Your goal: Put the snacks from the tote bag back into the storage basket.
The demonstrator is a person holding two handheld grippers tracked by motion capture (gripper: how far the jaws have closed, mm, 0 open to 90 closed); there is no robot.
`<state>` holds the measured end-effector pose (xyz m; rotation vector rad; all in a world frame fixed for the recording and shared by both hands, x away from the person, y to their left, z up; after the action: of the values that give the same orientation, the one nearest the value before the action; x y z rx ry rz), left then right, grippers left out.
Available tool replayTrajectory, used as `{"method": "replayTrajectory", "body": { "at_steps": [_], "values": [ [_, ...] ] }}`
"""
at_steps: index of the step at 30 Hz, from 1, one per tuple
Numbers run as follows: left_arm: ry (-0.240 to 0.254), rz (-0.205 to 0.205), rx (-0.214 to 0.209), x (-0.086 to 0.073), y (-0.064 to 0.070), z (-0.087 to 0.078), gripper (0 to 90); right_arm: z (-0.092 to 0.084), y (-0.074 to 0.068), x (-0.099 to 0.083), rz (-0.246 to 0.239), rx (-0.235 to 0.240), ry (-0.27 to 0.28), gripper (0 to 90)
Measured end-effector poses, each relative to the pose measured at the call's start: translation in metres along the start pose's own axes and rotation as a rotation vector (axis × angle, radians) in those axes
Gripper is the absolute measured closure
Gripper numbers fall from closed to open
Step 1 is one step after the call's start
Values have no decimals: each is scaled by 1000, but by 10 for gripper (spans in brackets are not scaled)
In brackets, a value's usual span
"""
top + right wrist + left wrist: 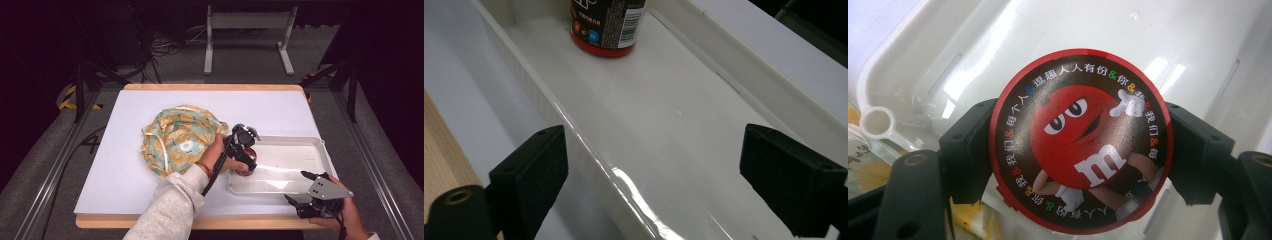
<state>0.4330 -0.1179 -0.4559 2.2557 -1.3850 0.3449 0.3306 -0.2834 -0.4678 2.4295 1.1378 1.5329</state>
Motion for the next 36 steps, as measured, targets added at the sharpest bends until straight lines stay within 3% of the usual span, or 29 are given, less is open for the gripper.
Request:
{"method": "replayTrajectory", "body": {
  "at_steps": [36],
  "values": [
    [18,11,-7,1,1,-6,219,0,-2,1,-2,7,0,120]
  ]
}}
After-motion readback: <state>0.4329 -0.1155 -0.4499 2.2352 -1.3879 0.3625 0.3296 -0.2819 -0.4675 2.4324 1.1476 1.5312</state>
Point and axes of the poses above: each handheld gripper's, and its own axes: z roughly forward along the jaws, x roughly out of its top, y roughly to its right, the point moved 9 cm from there along z, roughly forward along the jaws, and after that the axes turned 10 degrees about -x, right-handed, at the moved point
